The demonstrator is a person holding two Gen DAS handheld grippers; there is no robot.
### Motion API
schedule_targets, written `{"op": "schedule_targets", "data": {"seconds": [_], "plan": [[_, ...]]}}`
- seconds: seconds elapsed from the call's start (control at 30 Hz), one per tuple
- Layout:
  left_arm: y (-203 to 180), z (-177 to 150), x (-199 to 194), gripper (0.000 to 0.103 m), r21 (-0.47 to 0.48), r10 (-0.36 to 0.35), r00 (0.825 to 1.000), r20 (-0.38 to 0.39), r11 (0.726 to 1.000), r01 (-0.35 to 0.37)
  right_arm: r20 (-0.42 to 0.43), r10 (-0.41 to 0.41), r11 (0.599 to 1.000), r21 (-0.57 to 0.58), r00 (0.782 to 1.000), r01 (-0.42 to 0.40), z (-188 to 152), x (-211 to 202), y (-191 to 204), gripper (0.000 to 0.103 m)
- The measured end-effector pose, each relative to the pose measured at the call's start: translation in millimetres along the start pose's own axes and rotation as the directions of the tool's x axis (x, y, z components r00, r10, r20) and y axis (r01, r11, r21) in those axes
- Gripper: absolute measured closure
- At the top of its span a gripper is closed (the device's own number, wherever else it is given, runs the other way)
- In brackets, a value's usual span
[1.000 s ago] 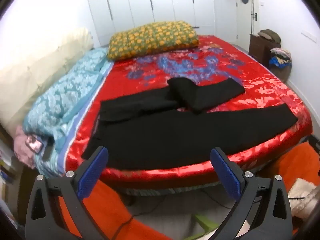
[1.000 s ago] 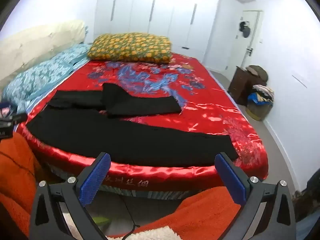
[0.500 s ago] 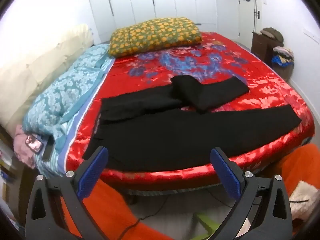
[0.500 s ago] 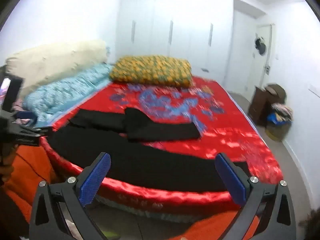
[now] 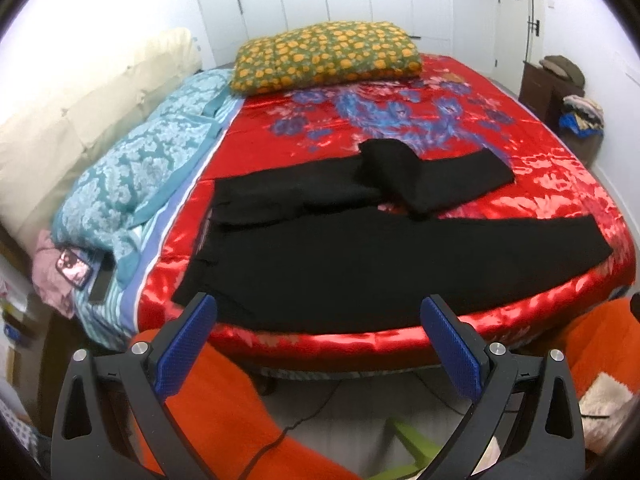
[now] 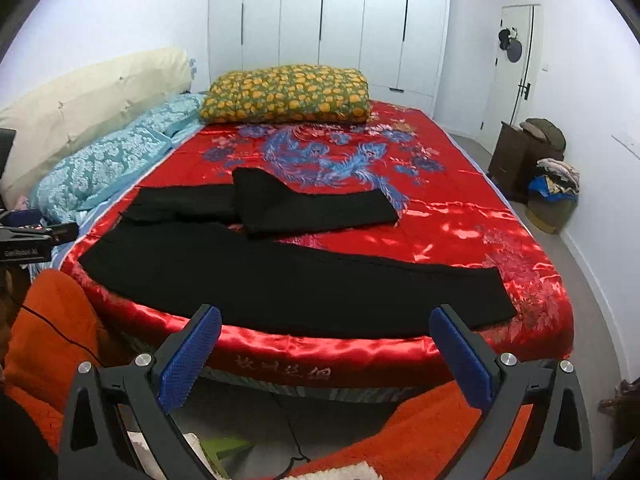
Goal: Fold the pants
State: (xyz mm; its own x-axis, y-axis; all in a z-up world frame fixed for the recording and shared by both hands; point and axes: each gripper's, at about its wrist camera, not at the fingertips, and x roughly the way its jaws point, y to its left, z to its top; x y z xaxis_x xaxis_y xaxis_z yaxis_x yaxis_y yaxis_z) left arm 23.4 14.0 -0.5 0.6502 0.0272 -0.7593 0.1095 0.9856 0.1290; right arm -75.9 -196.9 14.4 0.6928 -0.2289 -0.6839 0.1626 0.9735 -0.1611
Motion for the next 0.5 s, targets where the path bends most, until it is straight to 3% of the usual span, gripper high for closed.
{"op": "schedule_targets", "data": {"seconds": [0.5], "plan": [[-6, 2, 11, 0.001, 0.0, 0.011, 0.999, -0.045, 1.0, -0.011, -0.053, -0.026, 0.998, 0.062, 0.998, 0.029, 7, 6, -5, 0.0]]}}
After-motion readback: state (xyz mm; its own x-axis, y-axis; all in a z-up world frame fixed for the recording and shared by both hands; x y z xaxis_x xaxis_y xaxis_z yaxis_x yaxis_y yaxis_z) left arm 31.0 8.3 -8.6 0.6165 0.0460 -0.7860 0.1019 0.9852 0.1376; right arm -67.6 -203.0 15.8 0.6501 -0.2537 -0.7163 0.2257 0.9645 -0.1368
